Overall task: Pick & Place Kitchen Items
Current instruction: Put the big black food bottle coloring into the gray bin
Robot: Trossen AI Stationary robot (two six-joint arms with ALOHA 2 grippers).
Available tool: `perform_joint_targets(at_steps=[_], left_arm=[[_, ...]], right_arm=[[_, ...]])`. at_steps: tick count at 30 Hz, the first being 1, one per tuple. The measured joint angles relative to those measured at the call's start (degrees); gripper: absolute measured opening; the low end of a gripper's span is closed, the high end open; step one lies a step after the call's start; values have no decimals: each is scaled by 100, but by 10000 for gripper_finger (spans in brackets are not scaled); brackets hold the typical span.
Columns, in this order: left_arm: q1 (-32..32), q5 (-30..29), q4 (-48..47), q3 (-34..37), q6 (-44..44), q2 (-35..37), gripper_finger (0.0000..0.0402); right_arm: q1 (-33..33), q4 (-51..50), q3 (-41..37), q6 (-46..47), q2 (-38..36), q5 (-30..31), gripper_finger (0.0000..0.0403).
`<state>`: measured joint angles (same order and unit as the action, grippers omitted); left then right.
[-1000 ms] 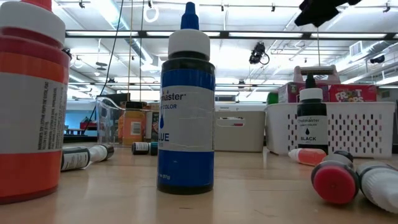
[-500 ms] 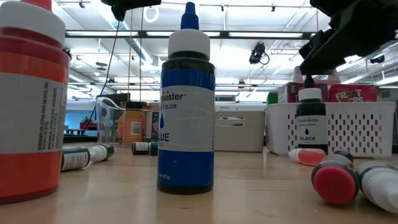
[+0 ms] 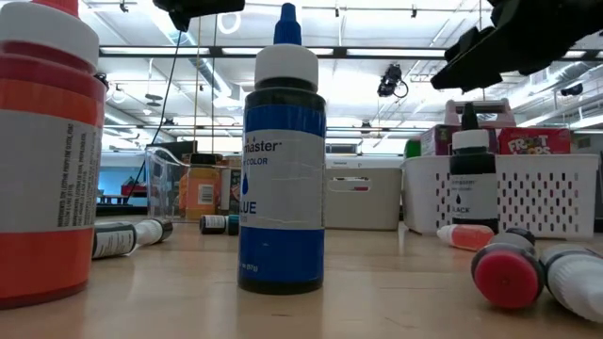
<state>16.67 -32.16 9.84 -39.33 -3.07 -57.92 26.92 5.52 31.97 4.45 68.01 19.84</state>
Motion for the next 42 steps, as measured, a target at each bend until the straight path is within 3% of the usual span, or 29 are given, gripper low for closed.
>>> perform_joint_targets(at_steps=[20,28,31,35,42], left_arm=[[0,1,-4,0,-24,-1,17],[0,2,-8,0,-21,-1,17],[0,2,-8,0,-28,-2,17],[0,2,-9,0,-46,-3,17],[0,2,-11,0,-116,-3,17]], right_arm=[[-111,-1091,1,1468,12,-279,134],[-111,-1089,7,1563,149,-307,74],[-117,-924,27,1551,284,-342,43],[-118,-395,-8,1334,352,-437,39],[-351,1590,2,-296,231,-267,44]])
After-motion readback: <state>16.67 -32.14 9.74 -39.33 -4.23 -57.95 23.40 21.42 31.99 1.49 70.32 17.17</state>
